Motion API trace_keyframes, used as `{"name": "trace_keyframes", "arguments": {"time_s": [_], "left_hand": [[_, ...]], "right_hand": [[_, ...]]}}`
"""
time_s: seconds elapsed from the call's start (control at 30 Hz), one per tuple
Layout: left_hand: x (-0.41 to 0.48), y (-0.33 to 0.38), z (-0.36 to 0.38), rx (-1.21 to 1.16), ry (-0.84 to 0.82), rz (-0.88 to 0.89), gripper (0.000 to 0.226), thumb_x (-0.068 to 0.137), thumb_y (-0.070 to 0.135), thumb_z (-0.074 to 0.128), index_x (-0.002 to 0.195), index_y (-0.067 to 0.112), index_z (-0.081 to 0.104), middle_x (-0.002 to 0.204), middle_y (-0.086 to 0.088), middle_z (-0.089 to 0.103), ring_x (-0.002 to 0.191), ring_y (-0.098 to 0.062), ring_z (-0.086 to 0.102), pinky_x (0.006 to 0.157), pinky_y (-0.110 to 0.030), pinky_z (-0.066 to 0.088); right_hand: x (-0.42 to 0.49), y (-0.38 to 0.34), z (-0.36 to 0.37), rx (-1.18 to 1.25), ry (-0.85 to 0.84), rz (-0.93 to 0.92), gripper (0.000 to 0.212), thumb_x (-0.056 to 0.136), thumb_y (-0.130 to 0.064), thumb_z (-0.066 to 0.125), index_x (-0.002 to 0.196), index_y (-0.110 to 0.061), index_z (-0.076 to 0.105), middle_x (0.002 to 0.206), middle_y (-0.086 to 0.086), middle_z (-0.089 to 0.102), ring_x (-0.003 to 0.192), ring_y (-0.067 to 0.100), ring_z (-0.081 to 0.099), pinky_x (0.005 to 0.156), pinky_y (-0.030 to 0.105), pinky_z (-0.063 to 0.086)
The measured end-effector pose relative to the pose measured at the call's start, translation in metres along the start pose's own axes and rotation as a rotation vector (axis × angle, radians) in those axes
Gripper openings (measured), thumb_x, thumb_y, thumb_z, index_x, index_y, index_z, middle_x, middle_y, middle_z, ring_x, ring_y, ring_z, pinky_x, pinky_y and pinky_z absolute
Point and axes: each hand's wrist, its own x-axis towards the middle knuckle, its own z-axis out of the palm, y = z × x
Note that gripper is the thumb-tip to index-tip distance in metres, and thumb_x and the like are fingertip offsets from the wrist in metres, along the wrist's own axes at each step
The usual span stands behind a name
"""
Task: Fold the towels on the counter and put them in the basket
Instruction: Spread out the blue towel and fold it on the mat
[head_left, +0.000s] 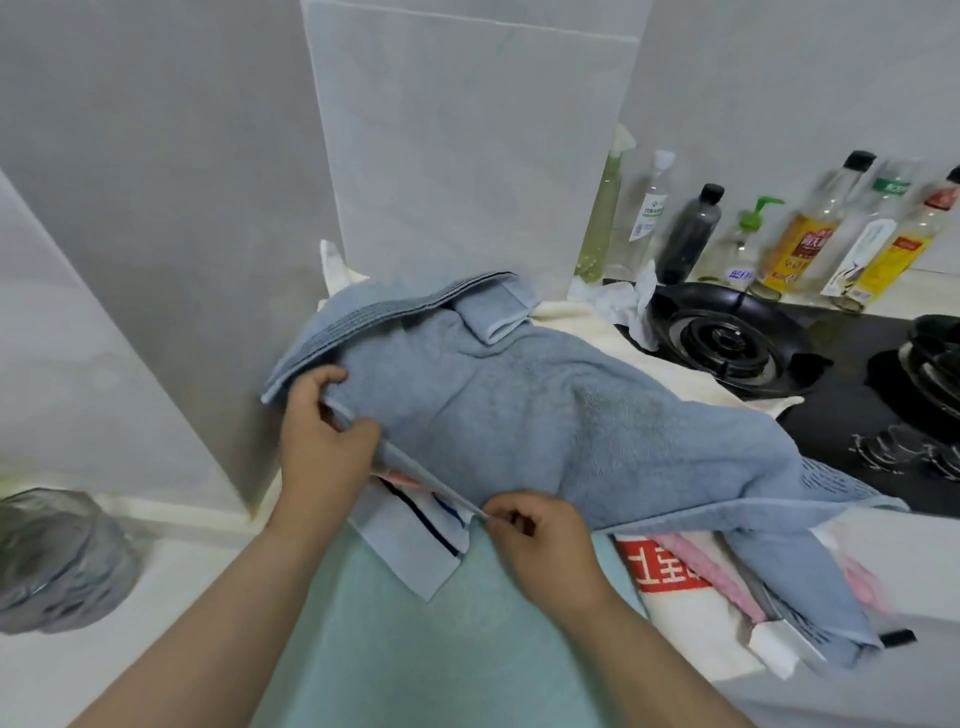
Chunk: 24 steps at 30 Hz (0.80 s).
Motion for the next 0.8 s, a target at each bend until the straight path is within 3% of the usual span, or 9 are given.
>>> {"name": "trace_keyframes", "arguments": {"time_s": [0.13,0.2,0.3,0.4,0.53,0.63,0.73,0.8], "left_hand": [[-0.003,-0.006,-0.01,-0.005,0.072,0.032,0.029,0.078,-0.006,0.063,0.096,0.016,0.06,0.082,0.009,0.06,0.063,0.017,0.053,0.065,-0.007,0.041],[-0.006,-0.009,-0.013,0.037,0.133,0.085,0.019,0.08,0.001,0.067,0.092,0.015,0.063,0.084,0.002,0.063,0.064,0.01,0.054,0.065,-0.003,0.038],[-0.015,-0.01,-0.012,0.077,0.167,0.145,0.019,0.079,-0.001,0.064,0.09,0.013,0.059,0.082,0.0,0.058,0.069,-0.006,0.047,0.061,-0.014,0.036],[-0.033,0.0,-0.01,0.046,0.172,0.214,0.031,0.074,-0.008,0.058,0.095,0.015,0.054,0.082,0.004,0.053,0.067,-0.005,0.044,0.067,-0.021,0.036],[-0.057,0.005,-0.028,-0.021,0.102,0.275,0.063,0.072,-0.008,0.058,0.128,0.02,0.051,0.114,0.009,0.055,0.096,0.004,0.05,0.077,-0.002,0.036],[-0.073,0.006,-0.05,0.007,0.071,0.269,0.091,0.067,0.002,0.061,0.147,0.032,0.032,0.126,0.017,0.046,0.108,0.001,0.046,0.087,-0.016,0.036],[-0.098,0.008,-0.073,0.012,0.101,0.188,0.096,0.071,-0.003,0.064,0.153,0.024,0.022,0.134,0.008,0.044,0.116,-0.012,0.048,0.09,-0.024,0.037],[-0.115,0.006,-0.089,0.019,0.117,0.144,0.095,0.066,0.006,0.066,0.151,0.017,0.026,0.147,-0.002,0.041,0.13,-0.021,0.044,0.105,-0.031,0.037]], "right_hand": [[-0.001,0.003,0.001,-0.034,0.007,-0.033,0.016,0.082,-0.009,0.07,0.082,-0.024,0.077,0.078,-0.012,0.069,0.072,0.005,0.062,0.068,0.014,0.049],[-0.001,0.005,0.001,-0.066,-0.003,-0.058,0.018,0.083,-0.01,0.069,0.082,-0.027,0.075,0.078,-0.014,0.067,0.073,0.003,0.062,0.067,0.012,0.047],[-0.004,0.005,-0.001,-0.03,-0.033,-0.077,0.021,0.086,-0.009,0.065,0.084,-0.029,0.073,0.079,-0.014,0.067,0.074,-0.001,0.06,0.066,0.008,0.043],[-0.007,0.006,0.0,-0.108,-0.057,-0.138,0.021,0.088,-0.011,0.059,0.091,-0.024,0.076,0.085,-0.01,0.065,0.08,0.005,0.058,0.073,0.017,0.045],[-0.014,0.001,-0.002,-0.163,-0.147,-0.136,0.031,0.085,-0.007,0.054,0.095,-0.025,0.077,0.093,-0.01,0.068,0.09,0.009,0.061,0.082,0.024,0.048],[-0.032,-0.008,-0.004,-0.143,-0.233,-0.107,0.033,0.081,-0.007,0.049,0.085,-0.024,0.076,0.086,-0.011,0.072,0.088,0.011,0.065,0.081,0.029,0.052],[-0.067,-0.018,0.0,-0.123,-0.282,-0.112,0.028,0.08,-0.008,0.047,0.082,-0.015,0.074,0.081,-0.009,0.071,0.086,0.009,0.065,0.08,0.027,0.051],[-0.093,-0.023,0.007,-0.154,-0.319,-0.143,0.025,0.078,-0.008,0.046,0.081,-0.007,0.071,0.074,-0.008,0.068,0.078,0.006,0.06,0.079,0.027,0.05]]}}
